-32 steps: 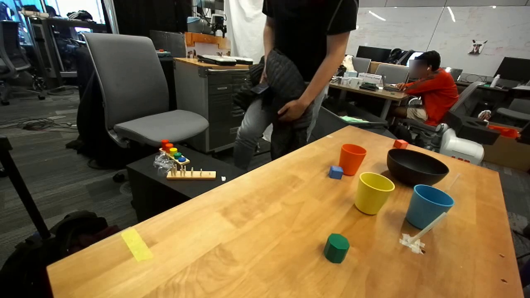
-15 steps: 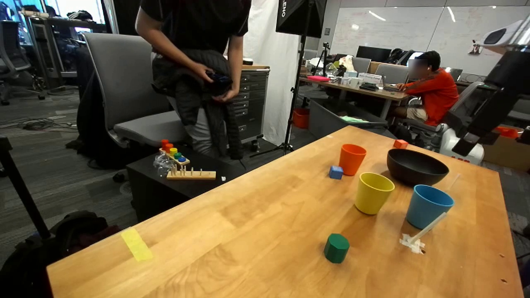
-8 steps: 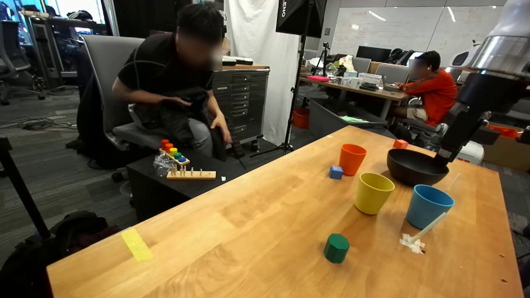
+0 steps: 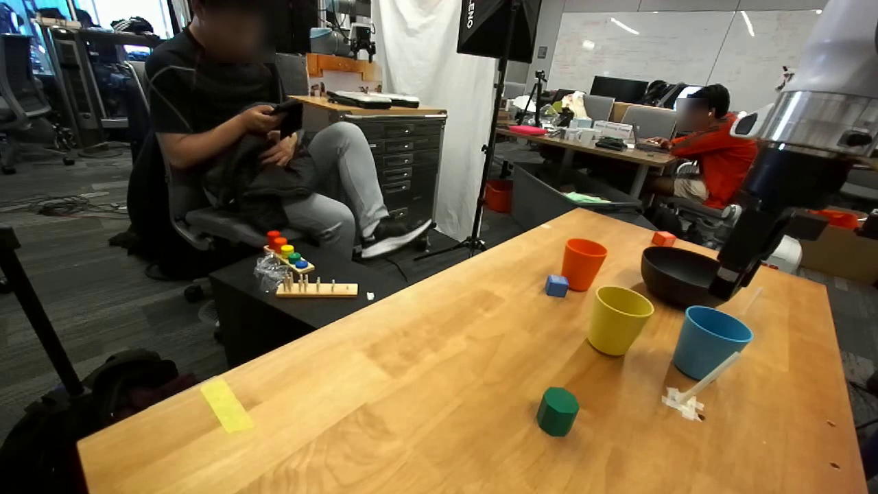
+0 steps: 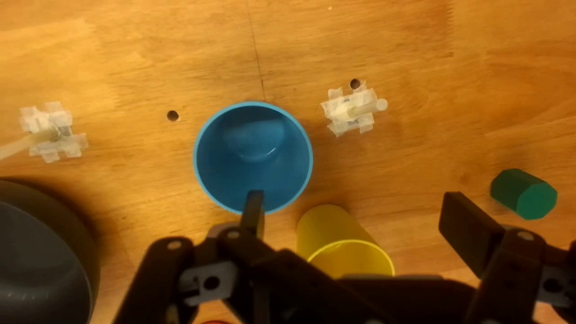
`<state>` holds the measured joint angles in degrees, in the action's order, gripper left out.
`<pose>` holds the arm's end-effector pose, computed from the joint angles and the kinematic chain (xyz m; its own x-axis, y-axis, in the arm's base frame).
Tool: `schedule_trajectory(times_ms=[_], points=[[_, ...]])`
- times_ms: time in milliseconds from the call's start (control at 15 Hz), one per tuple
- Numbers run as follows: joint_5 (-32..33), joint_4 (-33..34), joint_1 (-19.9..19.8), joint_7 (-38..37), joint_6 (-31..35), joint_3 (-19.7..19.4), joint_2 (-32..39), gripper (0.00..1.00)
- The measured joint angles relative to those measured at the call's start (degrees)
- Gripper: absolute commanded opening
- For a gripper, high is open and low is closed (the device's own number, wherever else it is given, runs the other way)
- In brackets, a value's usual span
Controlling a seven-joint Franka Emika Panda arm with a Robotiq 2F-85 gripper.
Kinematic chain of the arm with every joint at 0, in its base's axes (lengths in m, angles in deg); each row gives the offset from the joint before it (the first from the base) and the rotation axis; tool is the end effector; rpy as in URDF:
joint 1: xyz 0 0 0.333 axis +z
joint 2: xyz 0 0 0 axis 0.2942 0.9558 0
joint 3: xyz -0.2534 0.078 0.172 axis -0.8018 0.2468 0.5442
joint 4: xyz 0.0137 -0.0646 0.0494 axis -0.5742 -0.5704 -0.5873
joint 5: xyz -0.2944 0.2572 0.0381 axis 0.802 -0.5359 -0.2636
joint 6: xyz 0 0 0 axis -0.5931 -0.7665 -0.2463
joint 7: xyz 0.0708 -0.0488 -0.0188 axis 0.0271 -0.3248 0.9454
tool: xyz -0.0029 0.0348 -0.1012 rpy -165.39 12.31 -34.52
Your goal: Stack the three cups on the table
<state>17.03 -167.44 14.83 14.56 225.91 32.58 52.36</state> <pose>0.4419 -0.1101 0.3074 0.9978 -0.0667 0.0058 -0.0660 -0.9945 -0.0819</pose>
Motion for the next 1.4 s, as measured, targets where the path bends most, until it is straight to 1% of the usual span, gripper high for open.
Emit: schedule_trajectory(times_ms=[267,733,1133,1200,1267,1400], points=[[0.8,-0.1,-0.6,-0.3,0.3,0.2,1.9,1.0],[1.0,-0.3,-0.6,0.3,6.6,1.8,5.6,1.0],[1.0,-0.1,-0.7,0.2,8.6,2.6,10.5,1.0],[1.0,-0.1,-0.8,0.2,8.7,2.6,11.0,0.75],[1.1,0.0,-0.8,0.2,8.7,2.6,11.5,0.74],[1.3,0.2,-1.1,0.2,8.7,2.6,12.1,0.58]])
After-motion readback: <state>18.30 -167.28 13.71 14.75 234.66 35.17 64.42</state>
